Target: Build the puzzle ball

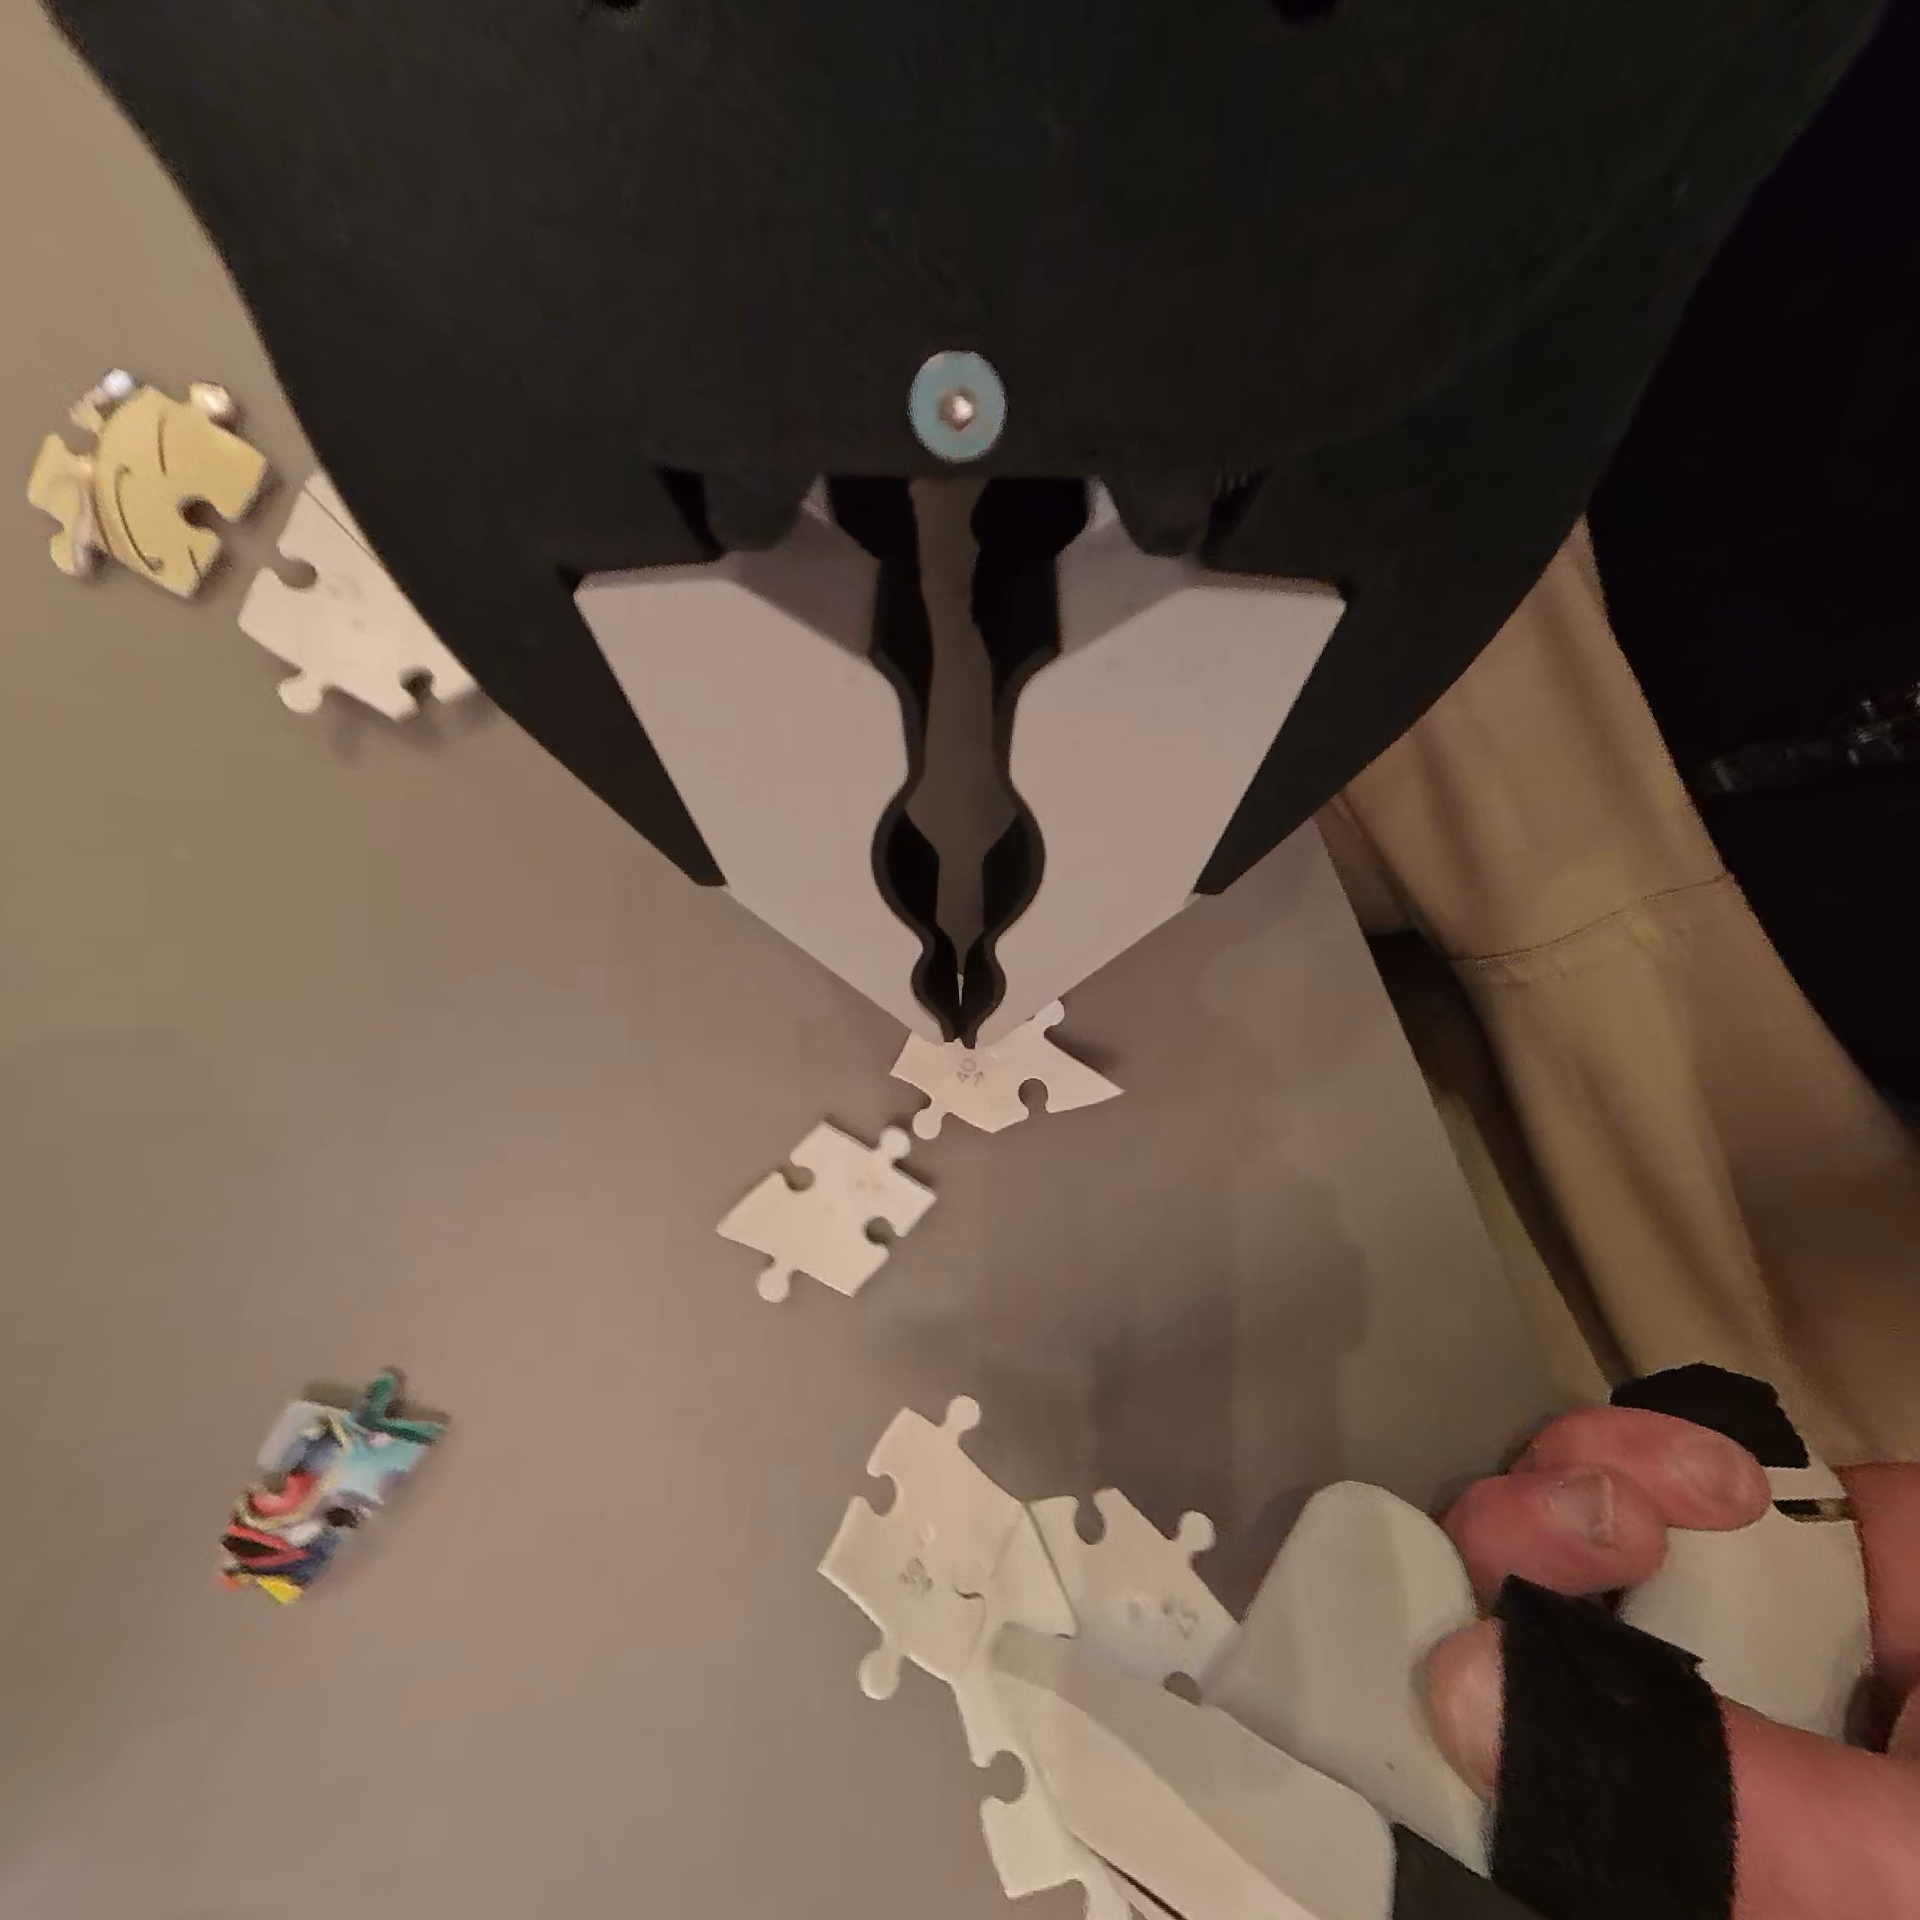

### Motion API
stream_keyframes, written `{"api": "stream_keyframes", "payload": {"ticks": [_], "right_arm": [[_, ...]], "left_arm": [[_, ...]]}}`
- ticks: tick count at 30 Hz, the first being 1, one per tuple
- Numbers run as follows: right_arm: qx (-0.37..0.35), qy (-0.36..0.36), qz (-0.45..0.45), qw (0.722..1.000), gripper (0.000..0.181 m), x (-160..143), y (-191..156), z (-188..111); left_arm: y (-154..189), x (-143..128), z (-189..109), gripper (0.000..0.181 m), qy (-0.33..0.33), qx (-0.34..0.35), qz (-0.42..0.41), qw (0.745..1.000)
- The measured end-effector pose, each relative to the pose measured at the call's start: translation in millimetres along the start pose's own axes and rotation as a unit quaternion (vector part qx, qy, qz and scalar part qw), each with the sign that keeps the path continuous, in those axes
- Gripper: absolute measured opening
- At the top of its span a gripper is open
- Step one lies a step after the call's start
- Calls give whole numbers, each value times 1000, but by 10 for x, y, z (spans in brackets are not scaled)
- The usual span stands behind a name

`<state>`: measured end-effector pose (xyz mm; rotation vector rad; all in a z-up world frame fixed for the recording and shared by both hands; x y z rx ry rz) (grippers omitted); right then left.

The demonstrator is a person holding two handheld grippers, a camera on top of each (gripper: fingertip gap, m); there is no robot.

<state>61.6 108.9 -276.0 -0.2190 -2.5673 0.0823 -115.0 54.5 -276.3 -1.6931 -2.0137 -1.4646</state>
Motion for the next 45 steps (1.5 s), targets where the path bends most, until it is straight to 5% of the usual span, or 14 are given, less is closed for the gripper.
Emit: {"api": "stream_keyframes", "payload": {"ticks": [12,23,45], "right_arm": [[-22,19,33,999,0,356,-166,252],[-4,59,17,998,0,400,-60,123],[39,18,-13,999,0,343,-148,257]], "left_arm": [[-72,-26,-79,2,-13,28,2,1000],[-101,-25,-68,3,-32,42,13,999],[-67,-35,-40,3,-51,48,39,997]]}}
Point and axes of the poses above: each gripper's, where its closed fingertips meet, z out along the fingers, x out of its top, y = z × x across the jaws, the point moved 9 cm from there along -z, back along the fingers, and after that the axes turned 4 degrees about -y, right-handed, at the moved point
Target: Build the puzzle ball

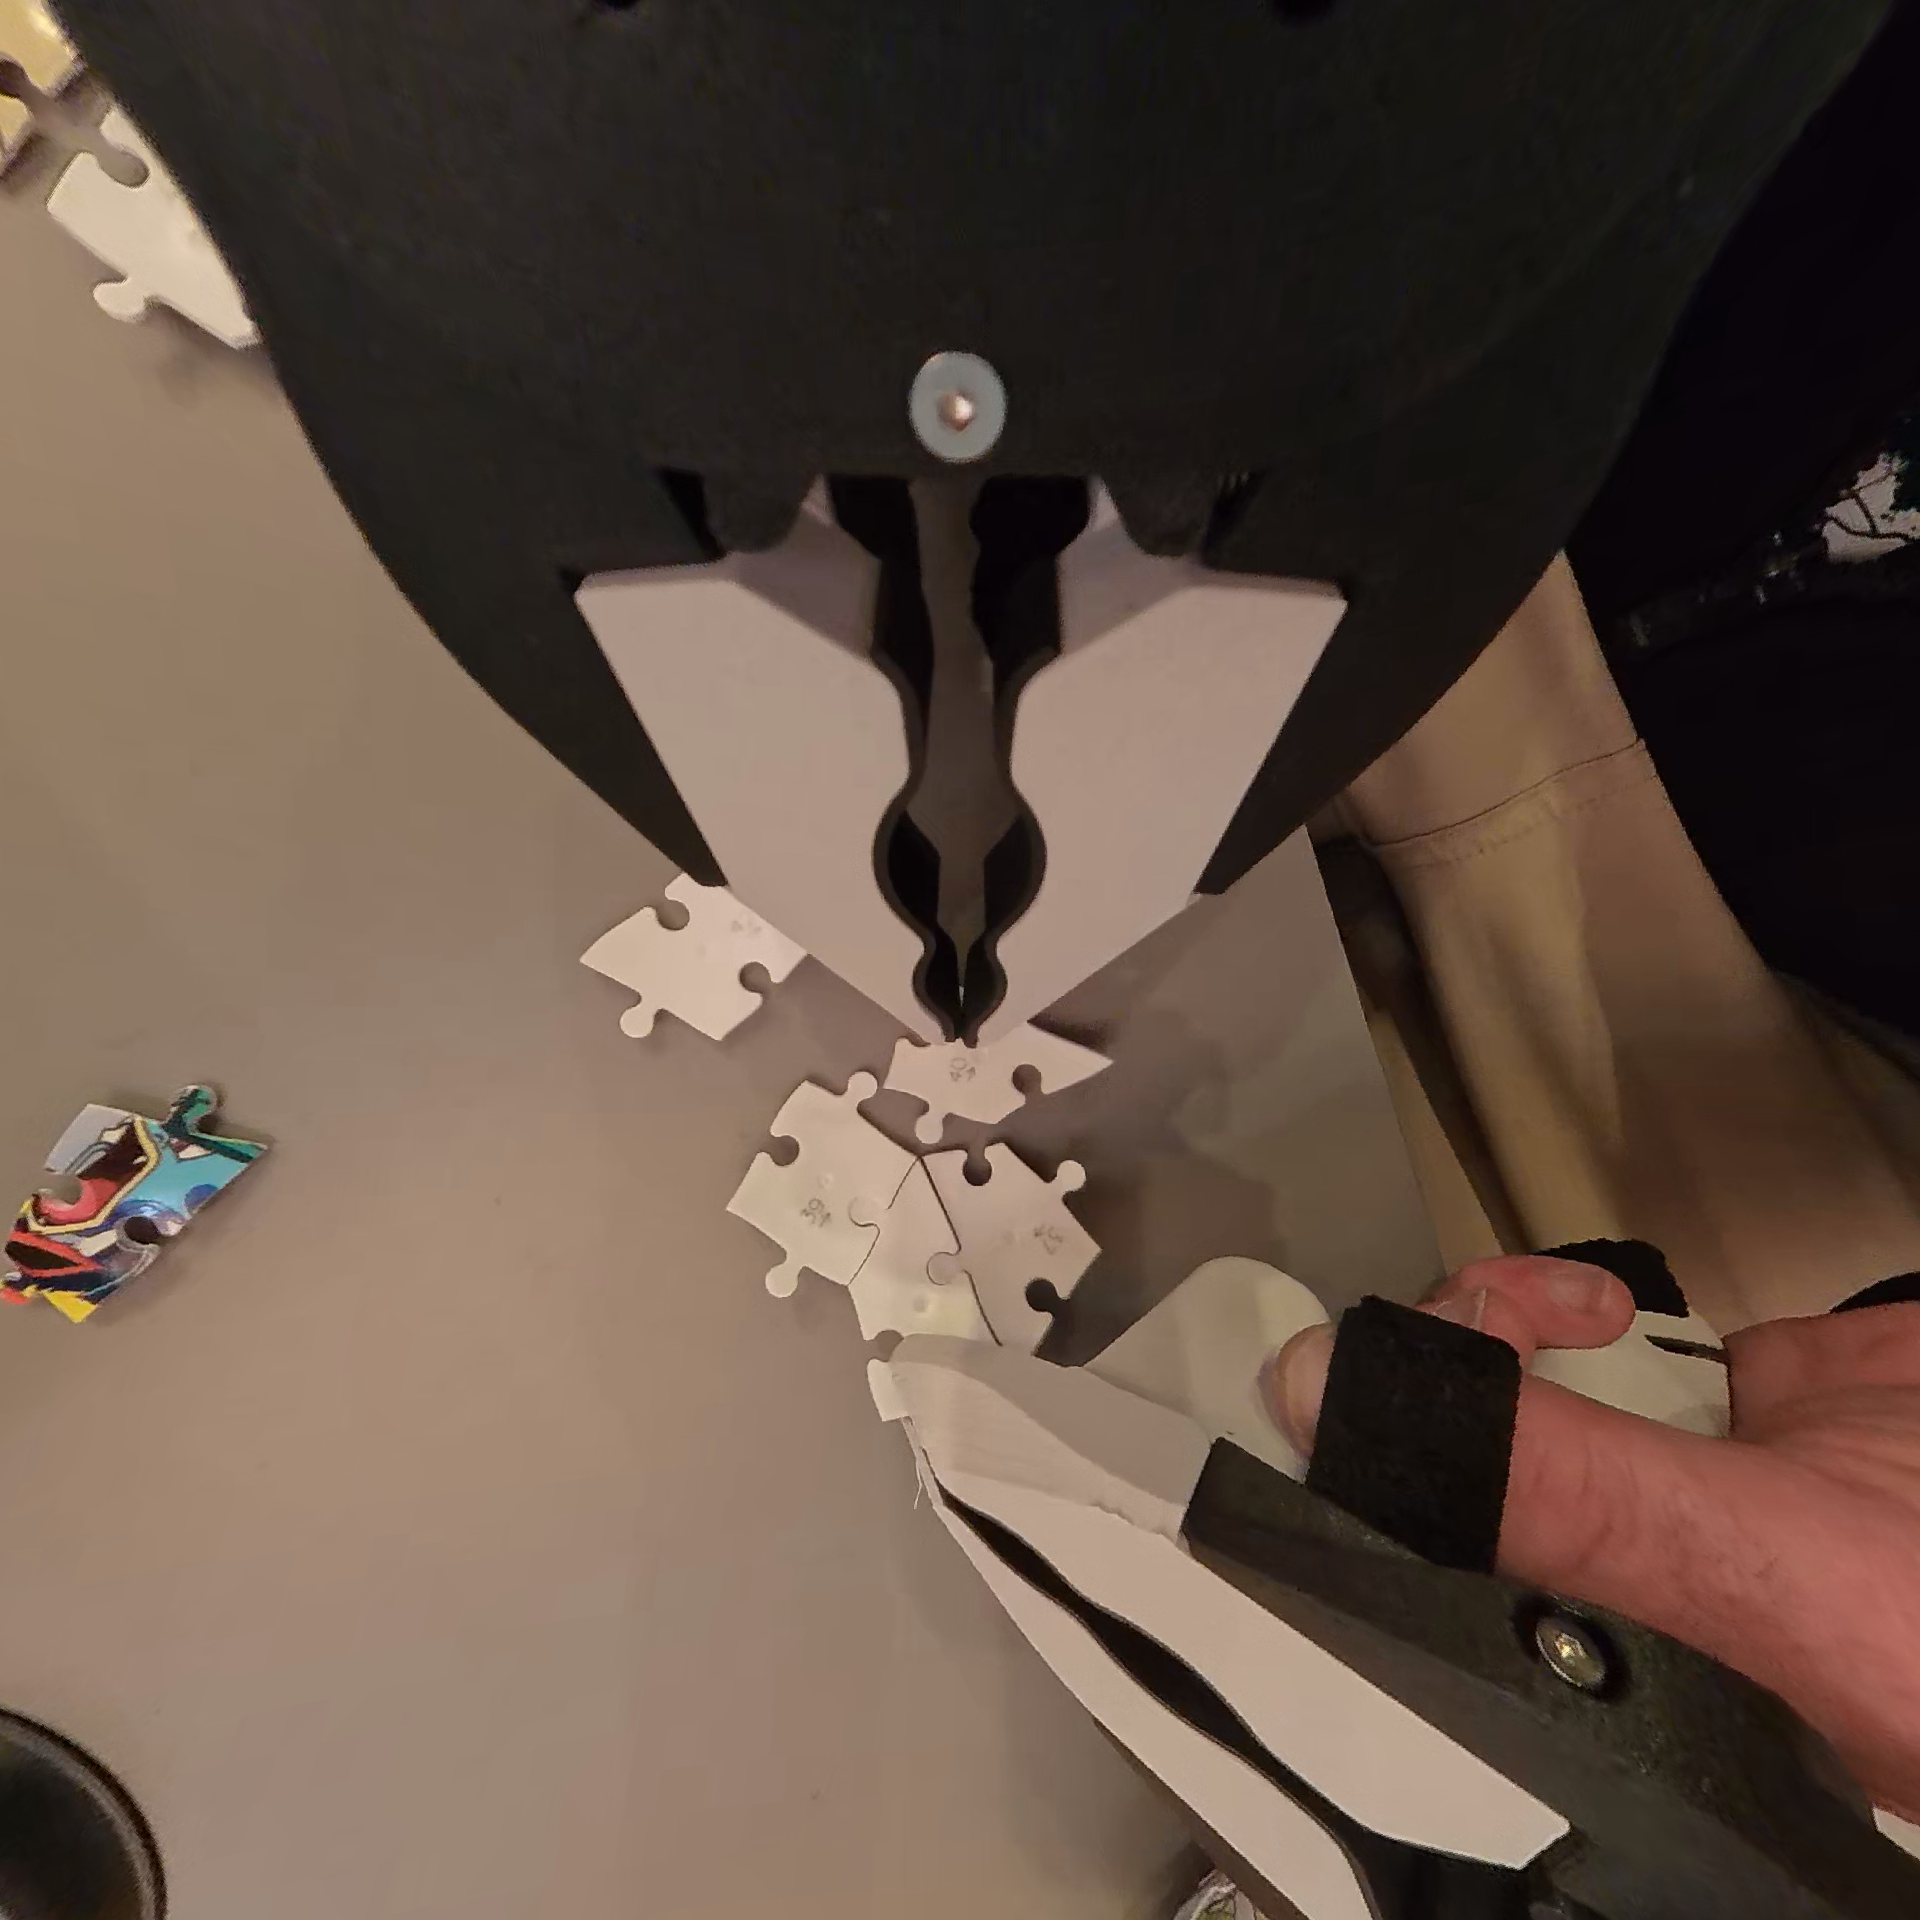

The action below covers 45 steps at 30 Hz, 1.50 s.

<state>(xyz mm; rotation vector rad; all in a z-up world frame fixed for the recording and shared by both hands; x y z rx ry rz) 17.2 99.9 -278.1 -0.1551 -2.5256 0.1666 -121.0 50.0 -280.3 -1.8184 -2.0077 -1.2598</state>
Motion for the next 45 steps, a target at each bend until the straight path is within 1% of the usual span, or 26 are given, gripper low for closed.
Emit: {"api": "stream_keyframes", "payload": {"ticks": [12,16,21,24,30,35,41,45], "right_arm": [[-24,2,-28,999,0,37,-12,27],[-26,16,-21,999,0,34,3,-49],[-26,-19,-23,999,0,-83,-18,-72],[-22,-19,-27,999,0,-60,-57,-54],[-25,-14,0,1000,0,-34,-77,-28],[-40,-16,21,999,0,-22,-98,-22],[-43,-13,35,998,0,-16,-123,-14],[-47,-14,28,998,0,-12,-117,-13]], "left_arm": [[20,3,5,3,-2,-6,8,1000],[20,-3,5,3,-1,-5,9,1000],[22,-8,-17,3,7,1,10,1000],[18,-19,-26,3,9,2,7,1000],[25,-60,-56,3,14,5,3,1000],[41,-86,-72,3,20,10,1,1000],[36,-93,-85,3,26,13,-2,1000],[23,-94,-93,3,28,13,-5,1000]]}}
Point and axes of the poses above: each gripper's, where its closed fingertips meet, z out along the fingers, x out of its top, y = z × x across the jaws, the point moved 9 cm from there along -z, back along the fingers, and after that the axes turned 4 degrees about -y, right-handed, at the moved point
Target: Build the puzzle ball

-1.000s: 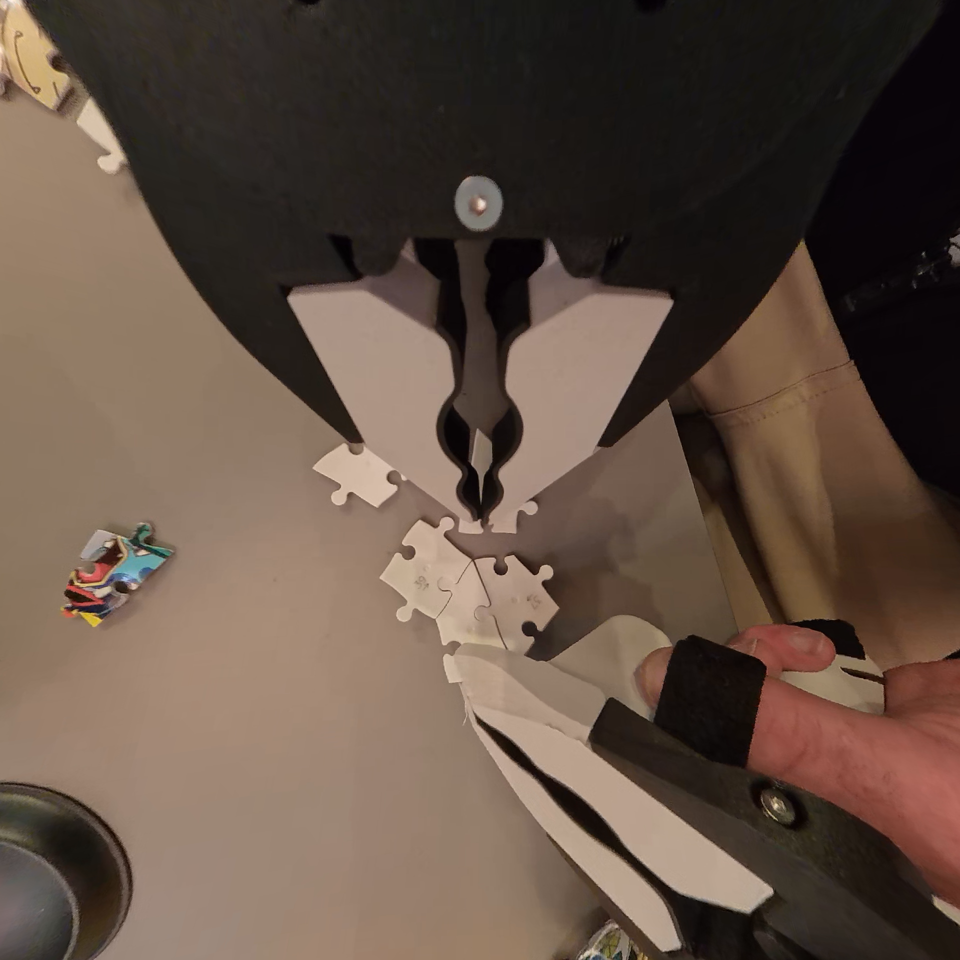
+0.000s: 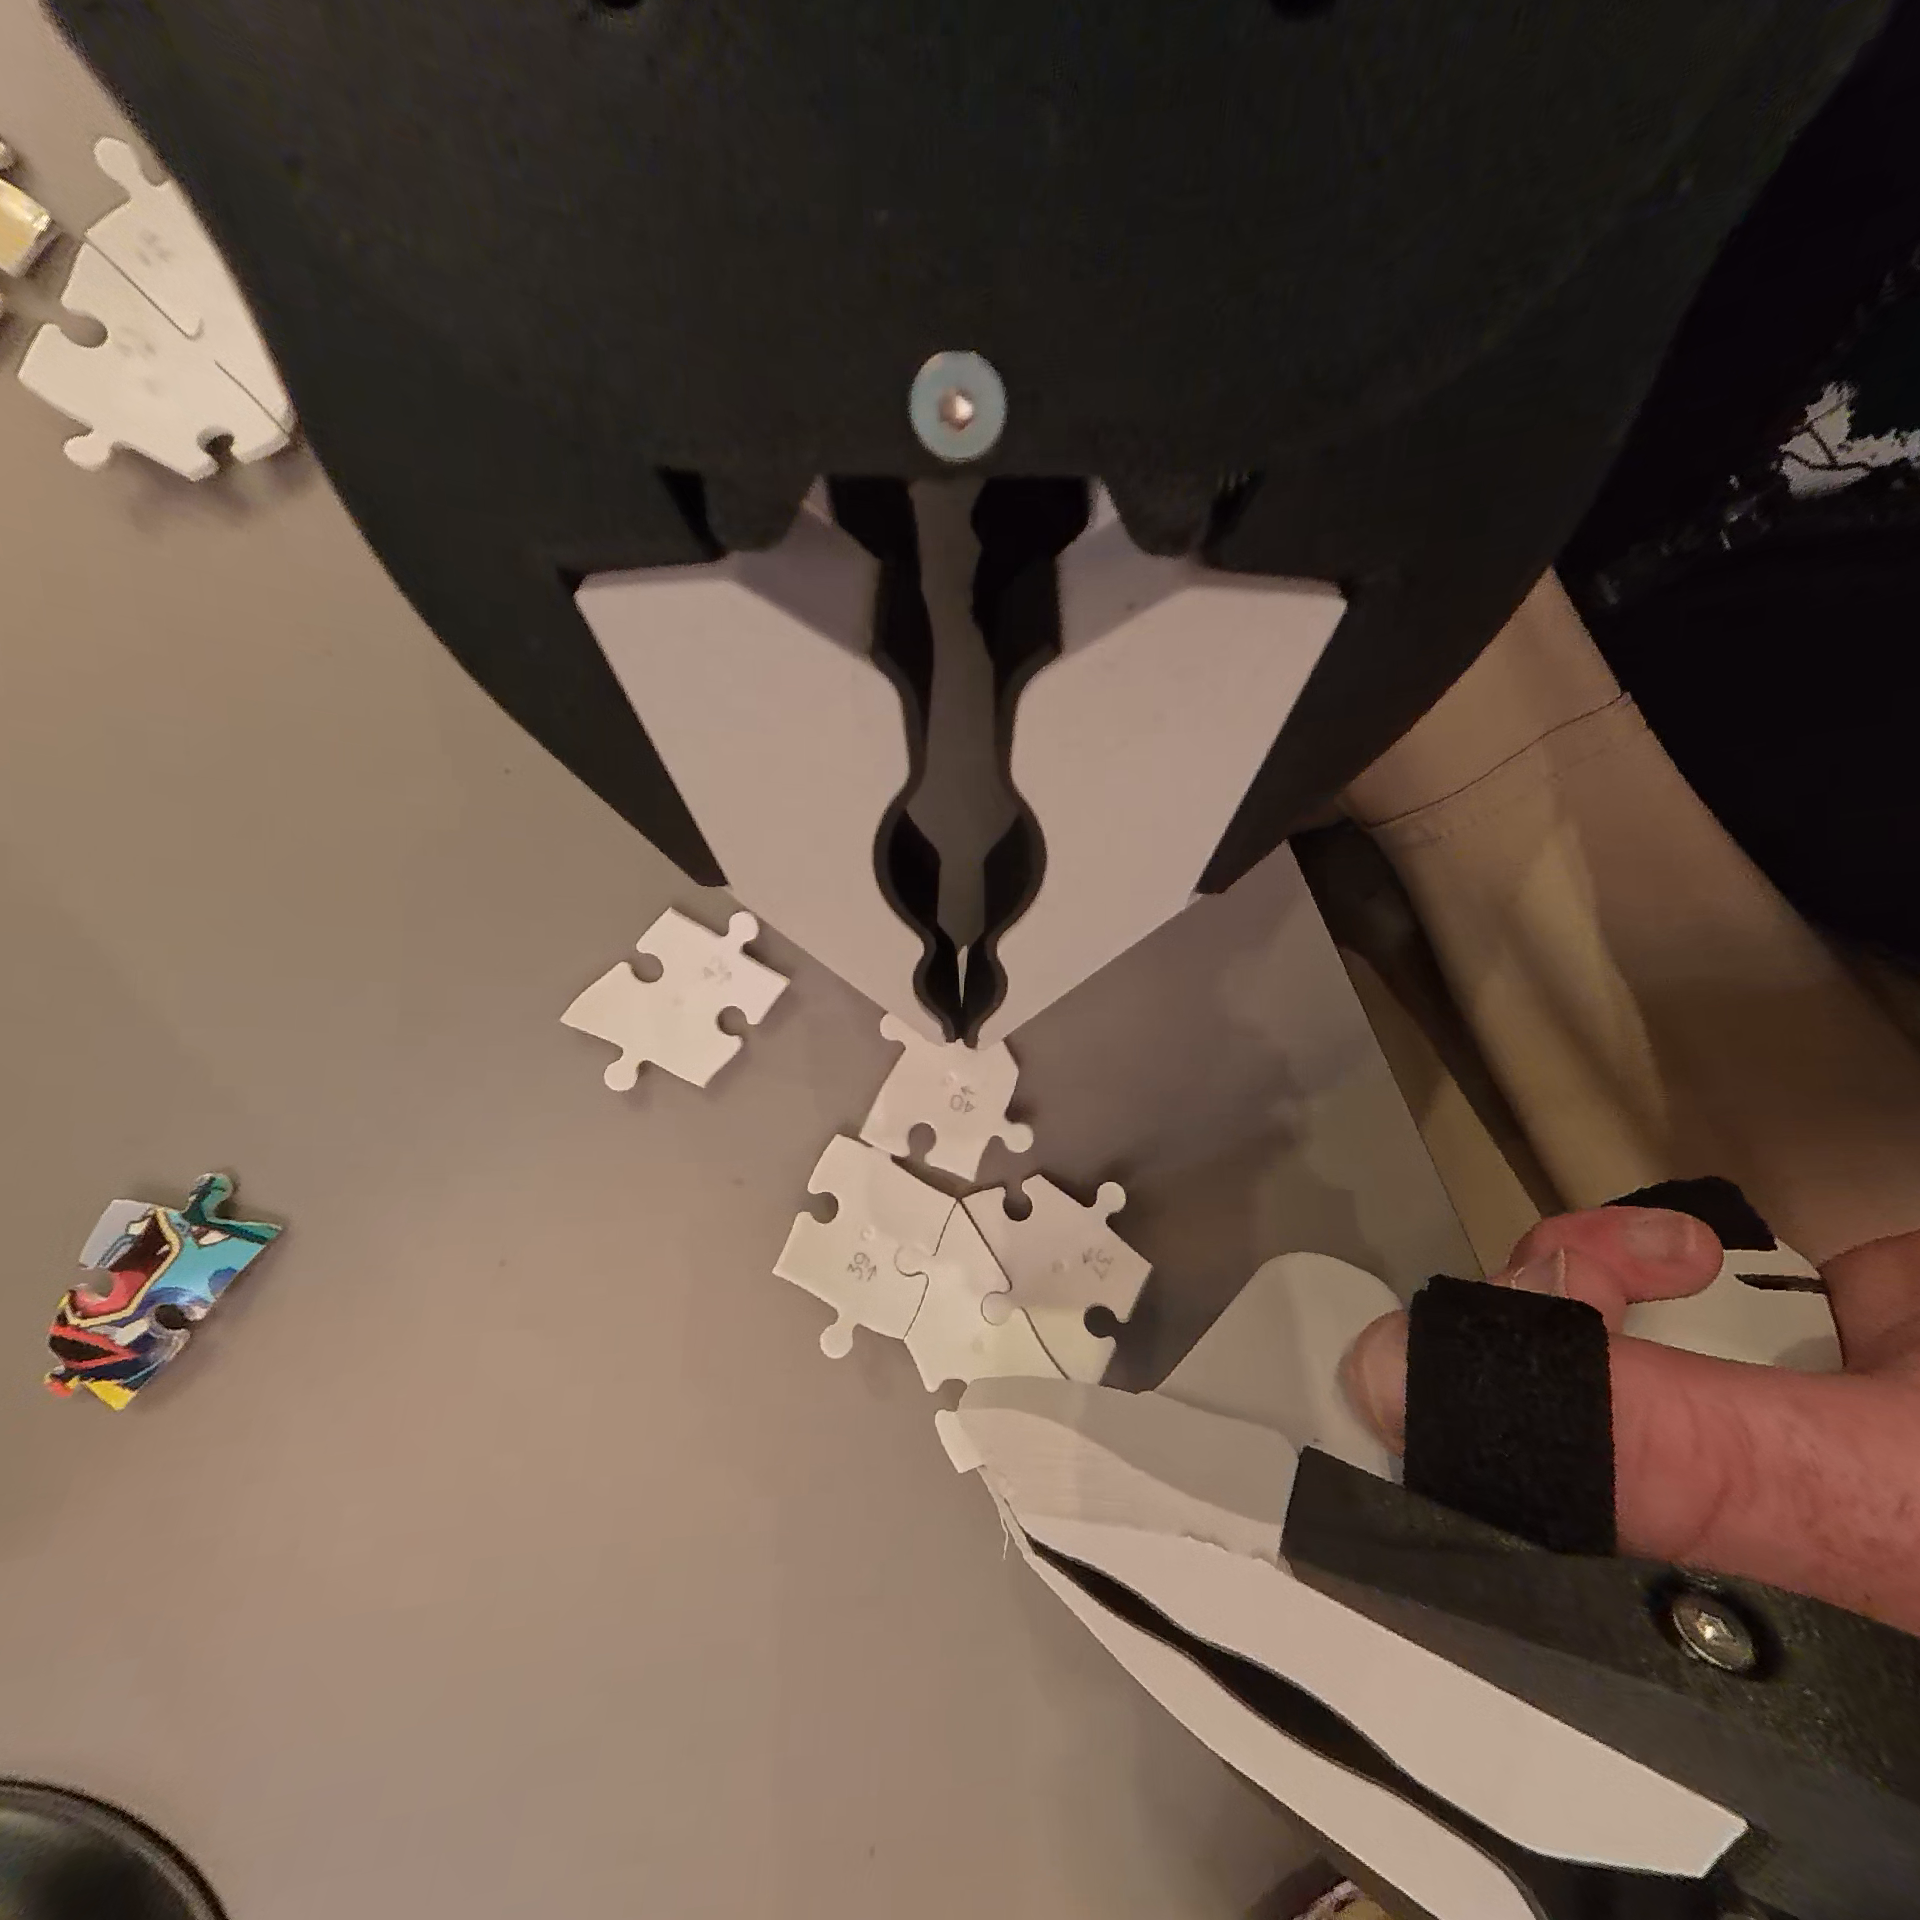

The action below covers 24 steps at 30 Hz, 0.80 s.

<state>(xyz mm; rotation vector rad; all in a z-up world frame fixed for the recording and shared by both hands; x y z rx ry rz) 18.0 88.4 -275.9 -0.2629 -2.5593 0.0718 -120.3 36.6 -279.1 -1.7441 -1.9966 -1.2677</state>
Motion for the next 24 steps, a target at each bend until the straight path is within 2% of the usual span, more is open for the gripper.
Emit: {"api": "stream_keyframes", "payload": {"ticks": [8,24], "right_arm": [[-6,-1,-17,1000,0,15,109,-5],[0,-2,-67,998,0,47,37,25]], "left_arm": [[-6,16,6,3,-2,-3,0,1000],[-19,23,5,3,-1,-6,-2,1000]]}}
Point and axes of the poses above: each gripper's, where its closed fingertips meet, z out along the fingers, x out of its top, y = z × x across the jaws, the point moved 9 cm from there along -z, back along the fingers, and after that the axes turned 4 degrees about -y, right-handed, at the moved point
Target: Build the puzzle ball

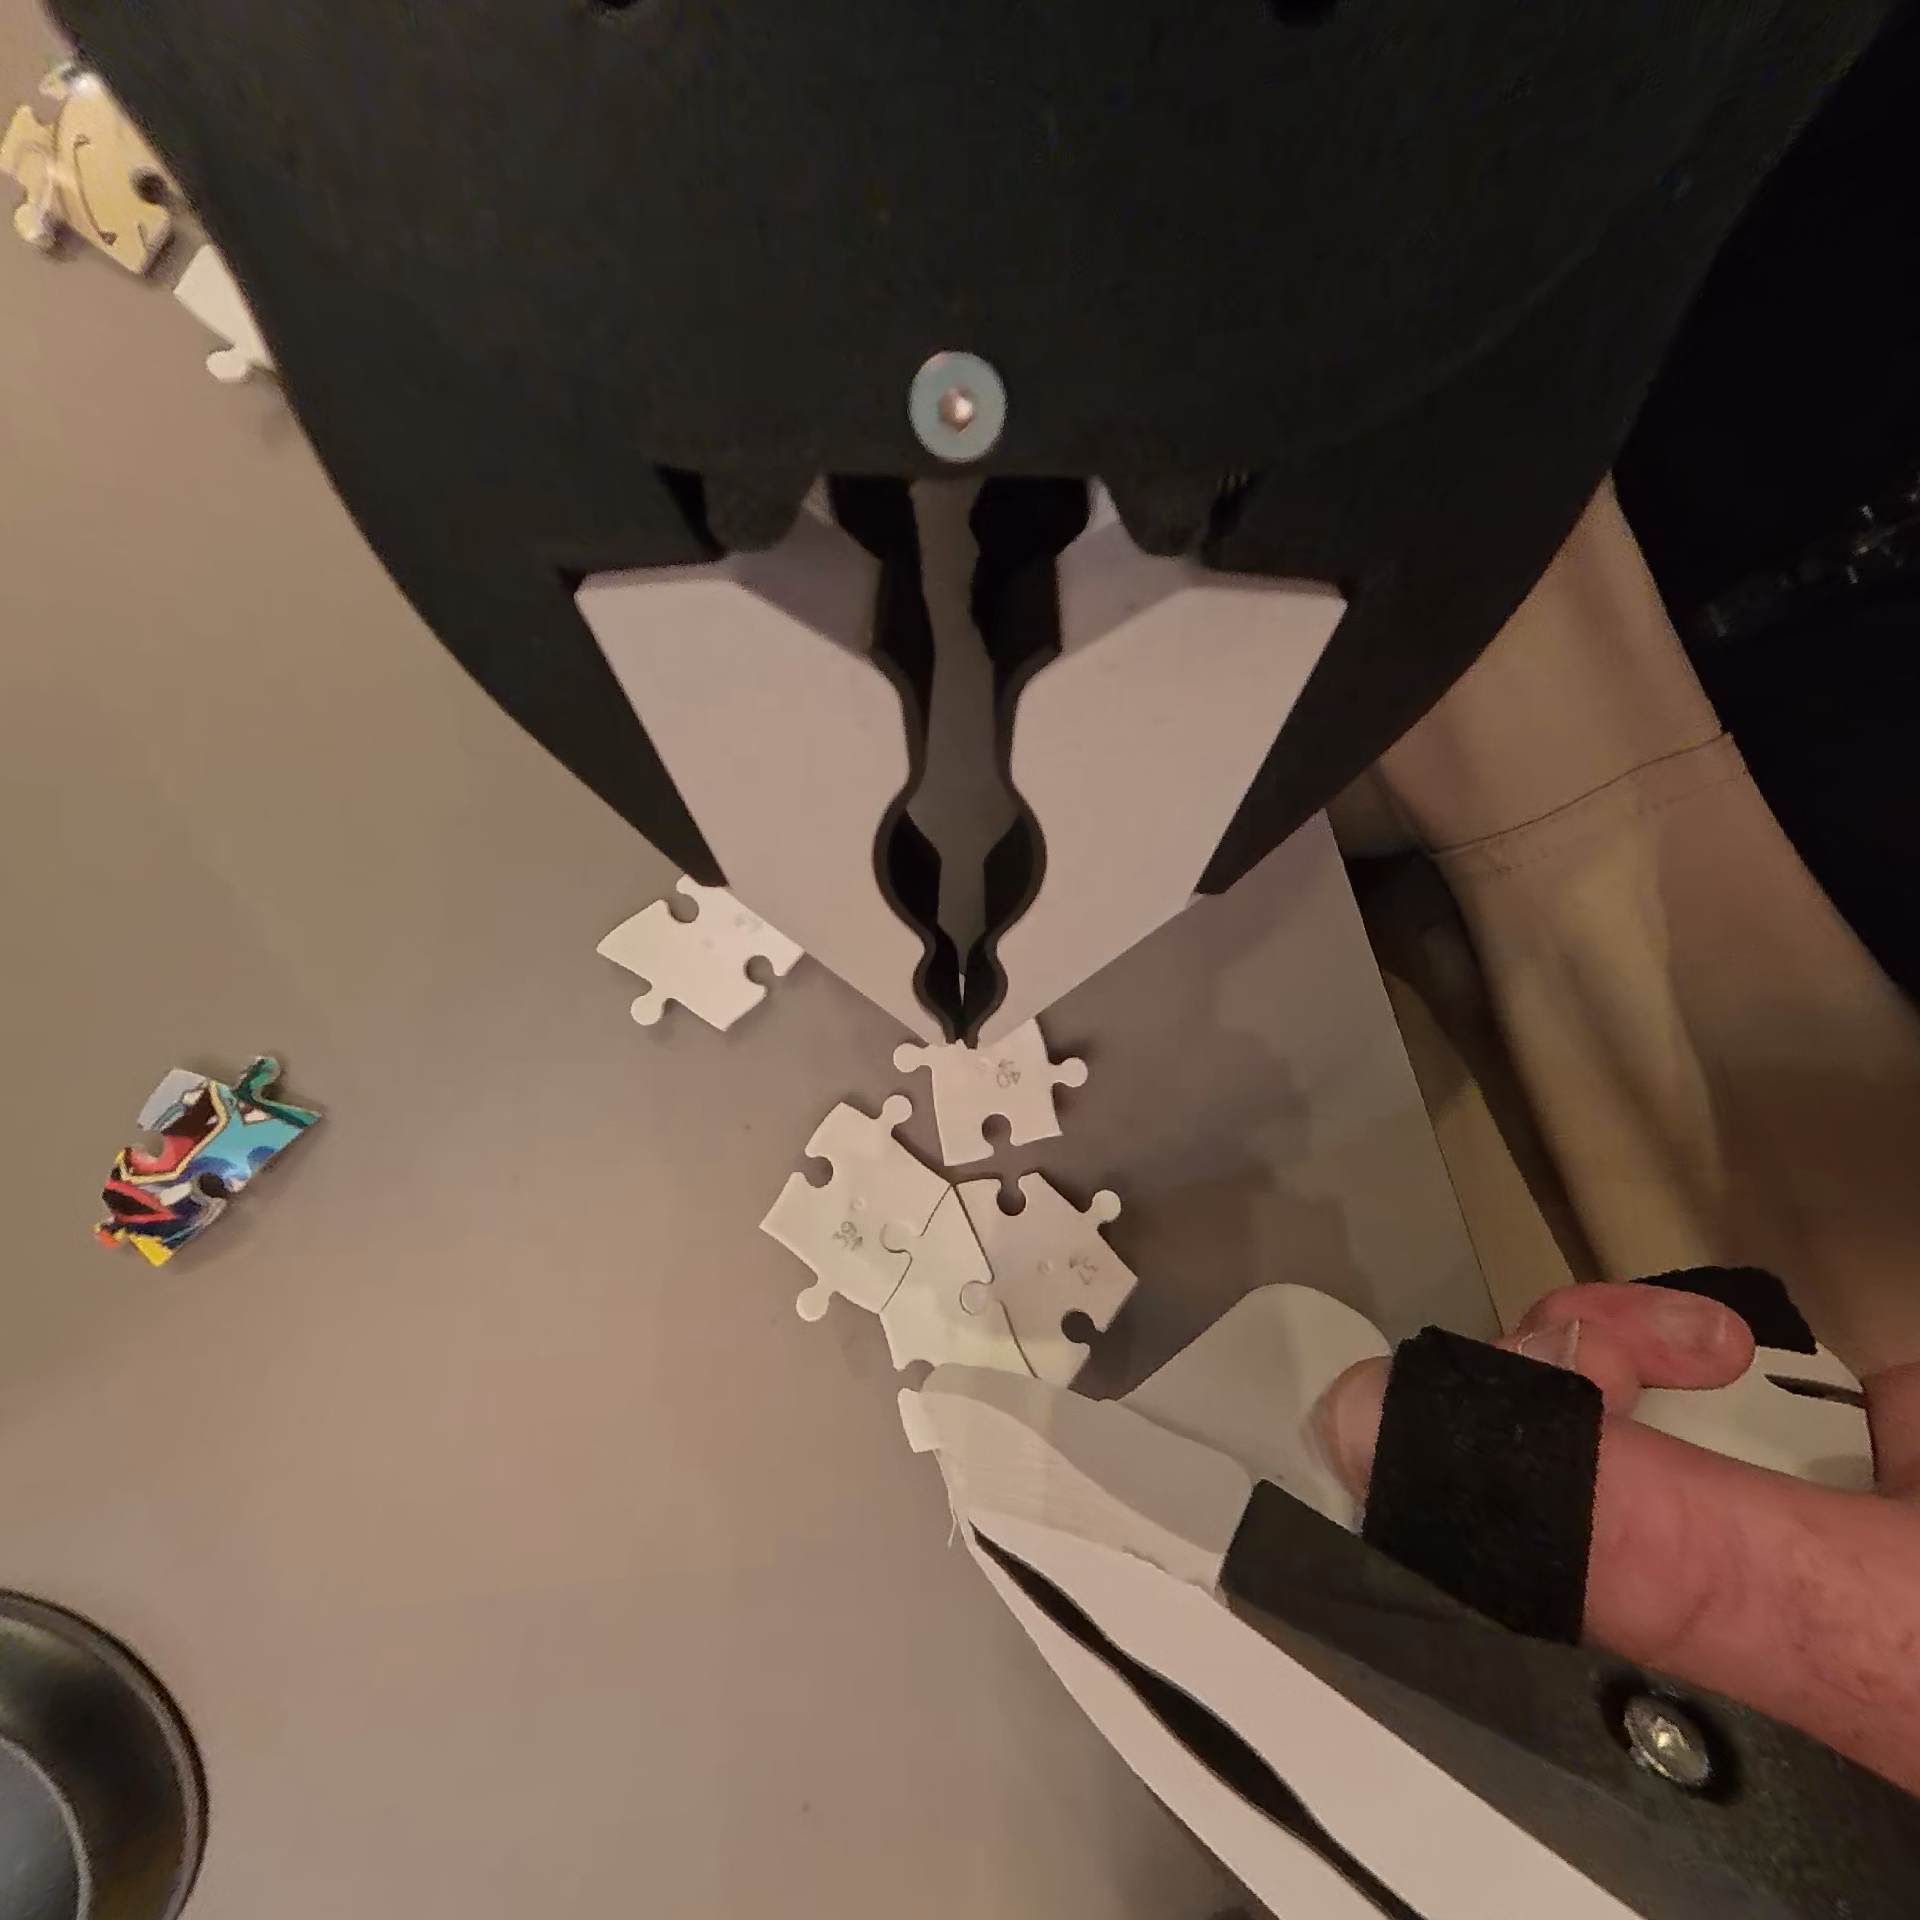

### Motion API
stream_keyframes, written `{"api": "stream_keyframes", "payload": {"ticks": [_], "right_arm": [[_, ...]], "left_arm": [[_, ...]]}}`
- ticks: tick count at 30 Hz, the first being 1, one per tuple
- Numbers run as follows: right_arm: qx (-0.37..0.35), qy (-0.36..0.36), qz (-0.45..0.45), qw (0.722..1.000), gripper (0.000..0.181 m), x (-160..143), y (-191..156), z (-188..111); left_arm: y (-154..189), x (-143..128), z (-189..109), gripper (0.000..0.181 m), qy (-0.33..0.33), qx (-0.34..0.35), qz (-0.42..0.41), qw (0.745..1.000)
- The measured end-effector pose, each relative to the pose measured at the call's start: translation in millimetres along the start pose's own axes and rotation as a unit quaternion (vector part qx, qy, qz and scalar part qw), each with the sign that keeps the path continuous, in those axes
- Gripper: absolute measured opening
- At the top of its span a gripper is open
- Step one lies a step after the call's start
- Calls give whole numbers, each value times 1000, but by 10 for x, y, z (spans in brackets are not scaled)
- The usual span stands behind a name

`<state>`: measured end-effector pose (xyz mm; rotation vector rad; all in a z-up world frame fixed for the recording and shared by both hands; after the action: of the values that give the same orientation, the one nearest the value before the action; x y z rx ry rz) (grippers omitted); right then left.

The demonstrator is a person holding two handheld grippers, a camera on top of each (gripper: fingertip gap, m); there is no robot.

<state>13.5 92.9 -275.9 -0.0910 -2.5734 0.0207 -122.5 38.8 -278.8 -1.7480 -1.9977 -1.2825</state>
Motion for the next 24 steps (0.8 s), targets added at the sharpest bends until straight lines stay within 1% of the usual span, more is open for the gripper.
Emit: {"api": "stream_keyframes", "payload": {"ticks": [6,16,22,24], "right_arm": [[1,-1,-55,999,0,13,22,8],[9,-4,-70,997,0,4,44,1],[6,-17,-125,992,0,26,78,2],[0,-19,-128,992,0,45,87,-1]], "left_arm": [[3,5,5,2,-3,-3,2,1000],[1,10,13,2,-6,-5,3,1000],[-9,43,22,2,-9,-6,7,1000],[-15,58,27,2,-9,-5,7,1000]]}}
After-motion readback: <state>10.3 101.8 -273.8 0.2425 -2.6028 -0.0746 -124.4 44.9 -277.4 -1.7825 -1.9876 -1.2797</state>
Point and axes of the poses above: each gripper's, where its closed fingertips meet, z out along the fingers, x out of its top, y = z × x across the jaws, the point moved 9 cm from there along -z, back along the fingers, and after that the axes turned 4 degrees about -y, right-handed, at the moved point
